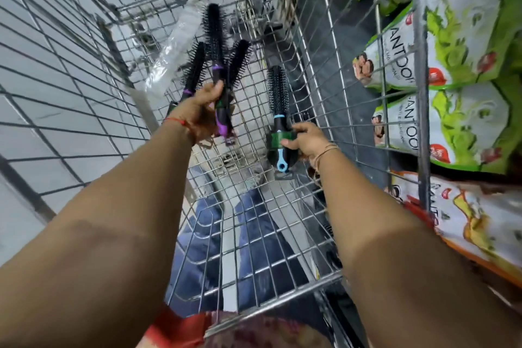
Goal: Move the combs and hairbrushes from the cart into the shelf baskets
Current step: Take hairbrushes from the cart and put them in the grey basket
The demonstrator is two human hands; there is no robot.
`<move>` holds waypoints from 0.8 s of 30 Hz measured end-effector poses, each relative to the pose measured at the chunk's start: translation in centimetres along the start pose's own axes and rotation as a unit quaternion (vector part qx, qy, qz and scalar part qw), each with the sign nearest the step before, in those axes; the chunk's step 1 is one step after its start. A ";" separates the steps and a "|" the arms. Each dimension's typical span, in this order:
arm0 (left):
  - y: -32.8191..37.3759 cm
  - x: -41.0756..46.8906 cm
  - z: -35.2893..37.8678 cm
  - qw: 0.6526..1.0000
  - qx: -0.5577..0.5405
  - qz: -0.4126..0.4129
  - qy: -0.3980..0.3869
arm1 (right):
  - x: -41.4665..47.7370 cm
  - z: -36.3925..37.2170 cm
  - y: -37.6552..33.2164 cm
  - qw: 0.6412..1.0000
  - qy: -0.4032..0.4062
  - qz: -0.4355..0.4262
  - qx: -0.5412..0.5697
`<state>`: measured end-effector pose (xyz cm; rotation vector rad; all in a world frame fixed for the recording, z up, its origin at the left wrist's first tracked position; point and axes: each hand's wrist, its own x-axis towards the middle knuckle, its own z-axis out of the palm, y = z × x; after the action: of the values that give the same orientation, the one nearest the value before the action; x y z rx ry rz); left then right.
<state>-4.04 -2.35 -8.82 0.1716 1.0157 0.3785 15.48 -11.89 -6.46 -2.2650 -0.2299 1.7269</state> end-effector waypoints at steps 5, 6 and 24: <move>1.4 -1.3 1.0 0.992 0.073 0.042 0.093 | -1.9 -0.6 -0.4 0.999 -0.020 -0.024 0.030; 1.6 -1.7 1.1 0.990 0.091 0.048 0.095 | -2.4 -0.7 -0.5 0.999 -0.015 -0.032 0.039; 9.8 -22.2 19.0 0.849 0.426 0.154 -0.272 | -28.9 -1.4 1.8 0.886 0.161 -0.302 0.314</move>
<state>-0.51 -1.19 21.72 1.1956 0.5207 0.1214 8.90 -22.27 19.80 -1.7006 -0.2285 0.9069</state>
